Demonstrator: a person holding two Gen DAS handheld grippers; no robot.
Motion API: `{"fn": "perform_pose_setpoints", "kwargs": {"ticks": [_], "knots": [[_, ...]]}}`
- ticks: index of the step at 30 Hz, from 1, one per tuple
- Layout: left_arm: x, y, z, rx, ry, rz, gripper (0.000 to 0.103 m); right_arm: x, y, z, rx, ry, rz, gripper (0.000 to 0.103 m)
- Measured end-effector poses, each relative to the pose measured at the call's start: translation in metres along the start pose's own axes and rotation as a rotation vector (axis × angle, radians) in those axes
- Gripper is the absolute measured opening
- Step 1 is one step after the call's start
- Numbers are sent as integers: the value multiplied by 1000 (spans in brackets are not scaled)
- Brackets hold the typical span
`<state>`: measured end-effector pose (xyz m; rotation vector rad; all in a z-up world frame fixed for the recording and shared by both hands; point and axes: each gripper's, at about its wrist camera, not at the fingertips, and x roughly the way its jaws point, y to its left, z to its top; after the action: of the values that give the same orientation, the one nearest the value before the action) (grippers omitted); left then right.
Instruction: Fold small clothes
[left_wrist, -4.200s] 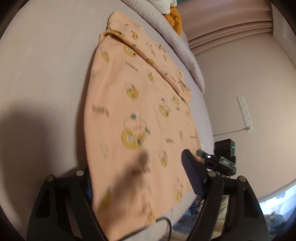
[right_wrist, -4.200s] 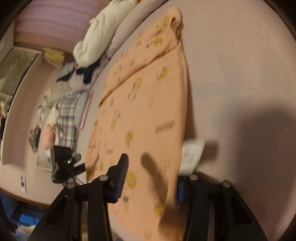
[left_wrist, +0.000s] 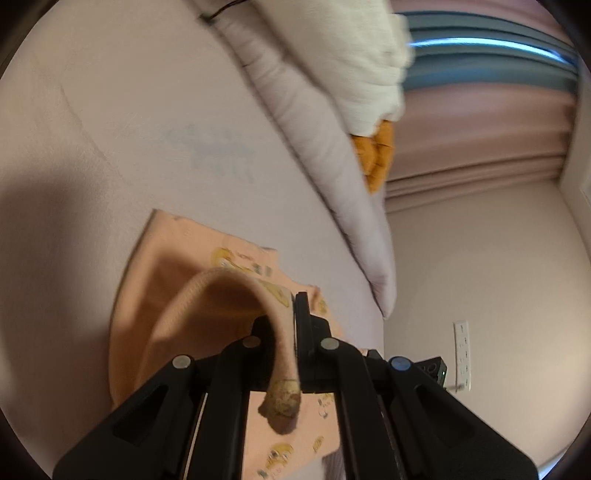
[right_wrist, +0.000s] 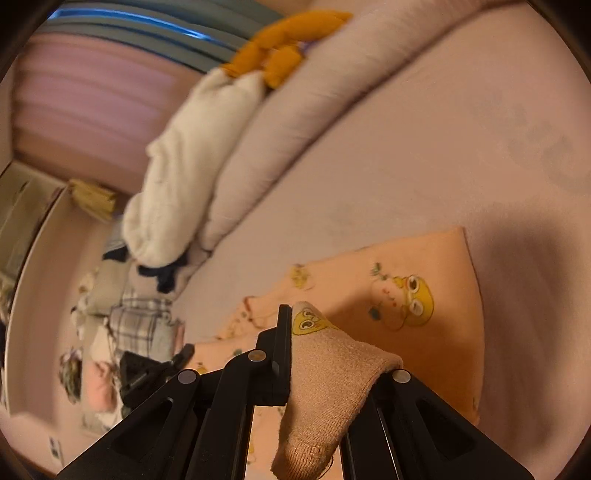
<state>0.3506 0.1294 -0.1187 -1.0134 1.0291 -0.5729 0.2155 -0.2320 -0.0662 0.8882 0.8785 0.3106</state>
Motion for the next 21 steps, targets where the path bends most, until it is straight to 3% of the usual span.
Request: {"fn": "perform_pose_setpoints", "kwargs": {"ticks": [4,5,6,8,9,10,12,14,16,17,18,21], "knots": [[19,6,16,-64,44,39,6,9,-21,9,155,32,5,0],[21,5,18,-75,49,66,19,9,-27,10,193,40,1,0],[22,6,21,-98,52,89,40,9,-31,11,223,44,-7,0],[21,8,27,-143,54,59,57,6,-39,12,264,50,-11,7],[20,9,30,-177,61,36,63,4,-41,13,284,49,-4,18],[18,12,33,-225,71,3,67,0,-45,13,325,43,26,39],[12,17,37,-304,50,-71,68,-9,-58,14,468,6,144,62],[0,19,43,-348,-35,-114,68,-19,-63,18,515,-59,248,62],[-18,24,46,-382,-144,-156,77,-34,-59,24,471,-152,266,62],[-26,28,48,-405,-178,-178,84,-40,-58,25,455,-171,274,62],[-32,31,49,-417,-190,-182,84,-44,-57,26,440,-182,280,62],[-51,30,46,-334,-170,-82,84,-59,-52,18,370,-163,215,62]]}}
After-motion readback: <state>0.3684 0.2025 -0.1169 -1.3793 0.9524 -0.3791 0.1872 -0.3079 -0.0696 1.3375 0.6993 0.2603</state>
